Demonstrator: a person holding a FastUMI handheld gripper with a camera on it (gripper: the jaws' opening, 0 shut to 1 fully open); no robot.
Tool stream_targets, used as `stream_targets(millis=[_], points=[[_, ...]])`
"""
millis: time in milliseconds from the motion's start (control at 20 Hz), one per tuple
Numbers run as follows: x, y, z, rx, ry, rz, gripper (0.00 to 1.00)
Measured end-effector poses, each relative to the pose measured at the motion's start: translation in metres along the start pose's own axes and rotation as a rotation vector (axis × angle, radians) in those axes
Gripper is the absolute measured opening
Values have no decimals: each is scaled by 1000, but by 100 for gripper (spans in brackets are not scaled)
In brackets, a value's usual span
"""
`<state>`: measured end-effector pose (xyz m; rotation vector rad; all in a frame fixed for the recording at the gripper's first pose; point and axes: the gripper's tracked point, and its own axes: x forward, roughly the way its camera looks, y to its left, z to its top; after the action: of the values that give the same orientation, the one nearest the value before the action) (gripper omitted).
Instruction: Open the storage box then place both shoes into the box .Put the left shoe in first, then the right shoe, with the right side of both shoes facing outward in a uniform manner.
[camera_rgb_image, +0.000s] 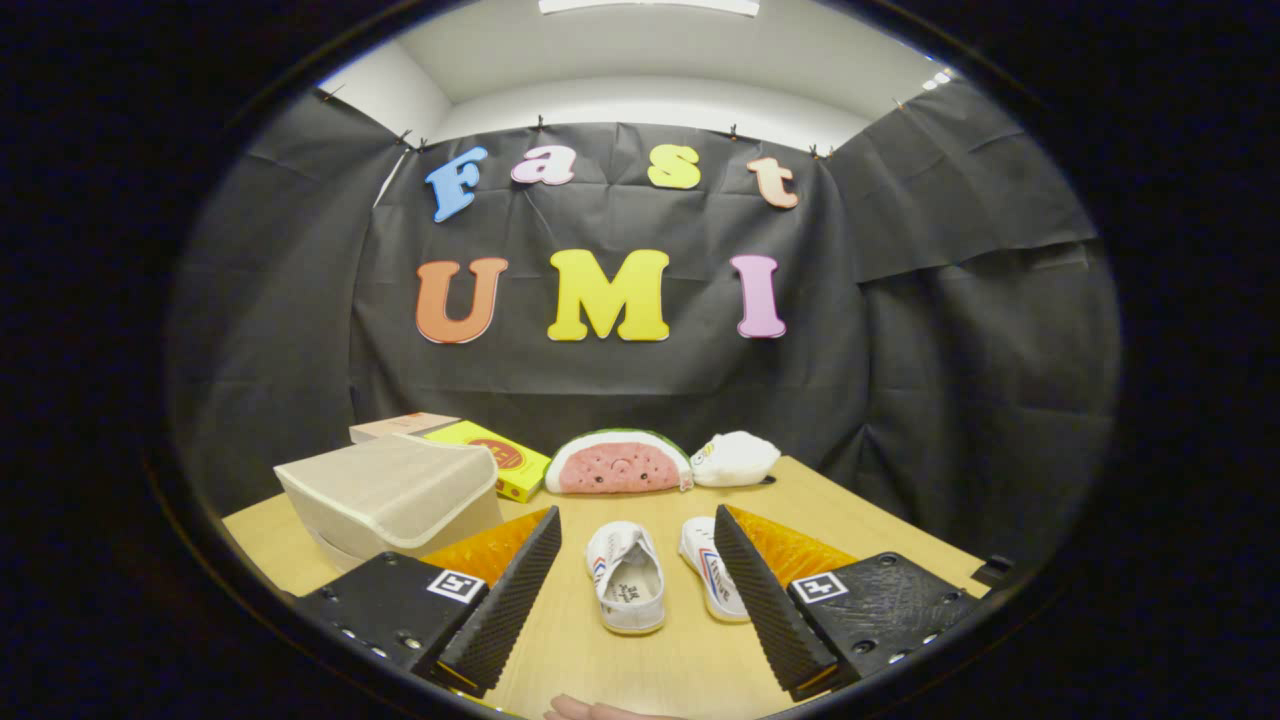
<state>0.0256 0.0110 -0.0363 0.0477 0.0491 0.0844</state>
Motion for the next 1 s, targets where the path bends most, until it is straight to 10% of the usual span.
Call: stream_targets(millis=[1000], points=[[162,172,-45,441,530,731,95]])
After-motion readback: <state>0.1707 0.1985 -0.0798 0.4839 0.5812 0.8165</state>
